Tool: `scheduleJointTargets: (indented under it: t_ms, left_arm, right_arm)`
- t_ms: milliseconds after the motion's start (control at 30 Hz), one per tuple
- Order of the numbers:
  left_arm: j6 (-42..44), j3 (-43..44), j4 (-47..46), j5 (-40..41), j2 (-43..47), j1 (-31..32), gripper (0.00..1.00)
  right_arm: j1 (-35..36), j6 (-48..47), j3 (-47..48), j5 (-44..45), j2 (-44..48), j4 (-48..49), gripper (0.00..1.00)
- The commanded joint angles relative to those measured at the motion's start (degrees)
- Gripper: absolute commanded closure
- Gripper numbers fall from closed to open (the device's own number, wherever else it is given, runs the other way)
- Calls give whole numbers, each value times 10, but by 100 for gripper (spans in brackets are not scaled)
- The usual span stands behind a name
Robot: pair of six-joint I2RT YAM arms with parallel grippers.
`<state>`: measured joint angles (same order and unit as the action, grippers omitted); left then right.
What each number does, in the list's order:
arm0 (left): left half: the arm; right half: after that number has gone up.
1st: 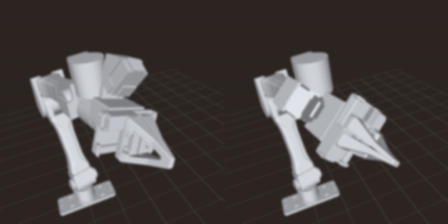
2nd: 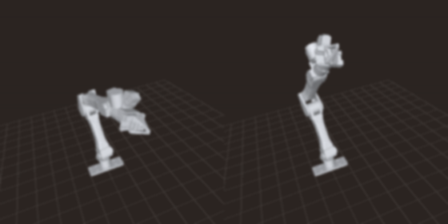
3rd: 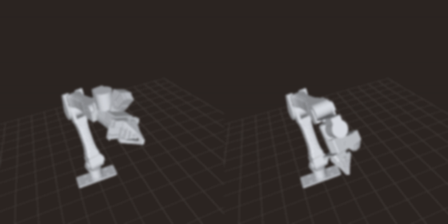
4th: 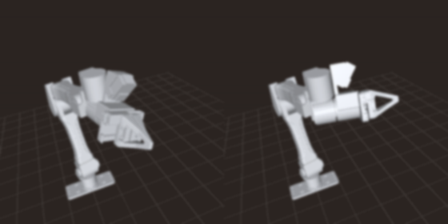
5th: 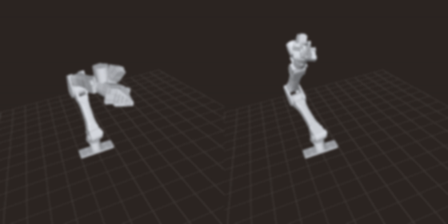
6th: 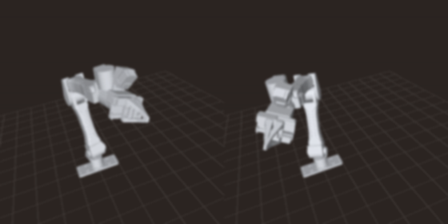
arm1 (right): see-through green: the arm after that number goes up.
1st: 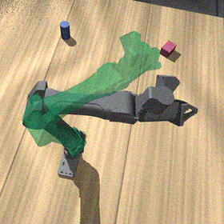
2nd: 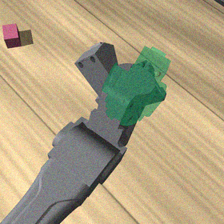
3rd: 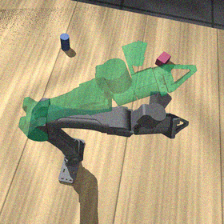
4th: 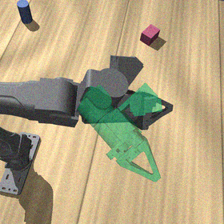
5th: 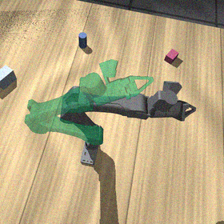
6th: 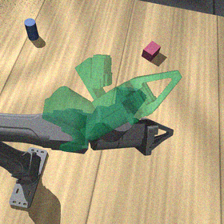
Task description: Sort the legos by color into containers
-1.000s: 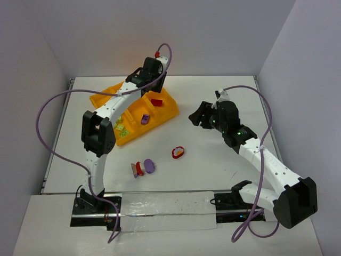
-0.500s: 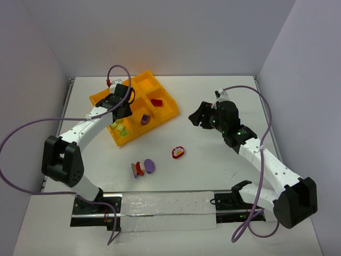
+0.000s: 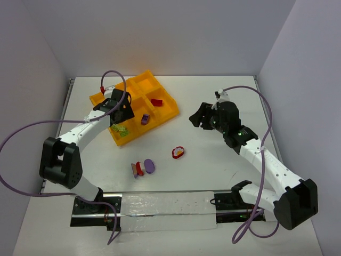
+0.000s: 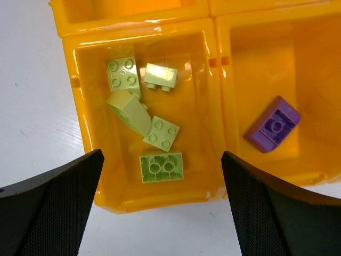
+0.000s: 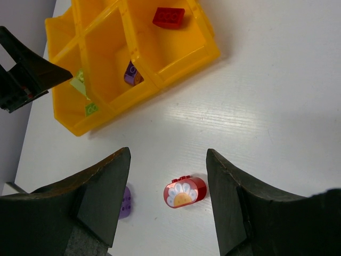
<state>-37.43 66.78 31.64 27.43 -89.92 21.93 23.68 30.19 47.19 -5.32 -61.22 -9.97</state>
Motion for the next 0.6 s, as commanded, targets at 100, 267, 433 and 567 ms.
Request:
scheduleJointTargets:
  t_ms: [100,267,433,567]
  left_arm:
    - [20,-26,-13,-42,125,92,10]
    - [-38,-114,-37,-106,187,196,15]
    - [-134,-210,-44,-117,239,239,20]
    - [-184,-278,-45,-133,276,261,20]
  right_arm:
    - [6,-30,-36,4,23,-19,34]
    - [33,-44,-69,-11,44,-9,34]
    - [129,-81,-50,28,21,-21,34]
    - [203,-90,-19,78,-26,-50,34]
